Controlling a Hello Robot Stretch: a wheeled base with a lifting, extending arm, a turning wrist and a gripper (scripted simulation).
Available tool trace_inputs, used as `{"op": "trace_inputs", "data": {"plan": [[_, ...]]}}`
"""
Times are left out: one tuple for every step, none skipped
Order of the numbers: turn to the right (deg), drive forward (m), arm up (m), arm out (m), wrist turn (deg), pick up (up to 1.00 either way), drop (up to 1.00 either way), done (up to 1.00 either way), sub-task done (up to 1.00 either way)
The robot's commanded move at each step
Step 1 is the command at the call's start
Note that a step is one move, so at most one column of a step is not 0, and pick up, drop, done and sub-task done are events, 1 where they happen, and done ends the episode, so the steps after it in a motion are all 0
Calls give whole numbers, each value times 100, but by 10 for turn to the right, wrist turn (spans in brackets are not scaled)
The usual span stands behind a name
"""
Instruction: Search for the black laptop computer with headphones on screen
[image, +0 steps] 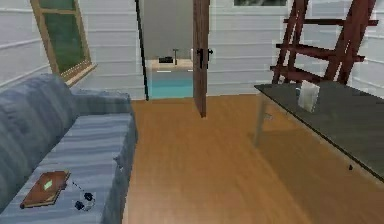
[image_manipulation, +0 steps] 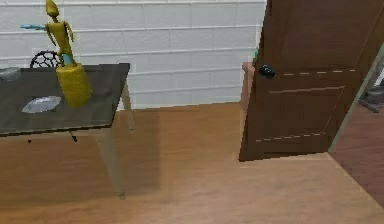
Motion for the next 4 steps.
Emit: {"op": "trace_inputs", "data": {"plan": [[-30, 0, 0, 0, 0, 0, 0, 0, 0], [450, 0, 0, 0, 0, 0, 0, 0, 0], [450, 0, 0, 0, 0, 0, 0, 0, 0], [270, 0, 0, 0, 0, 0, 0, 0, 0]]}}
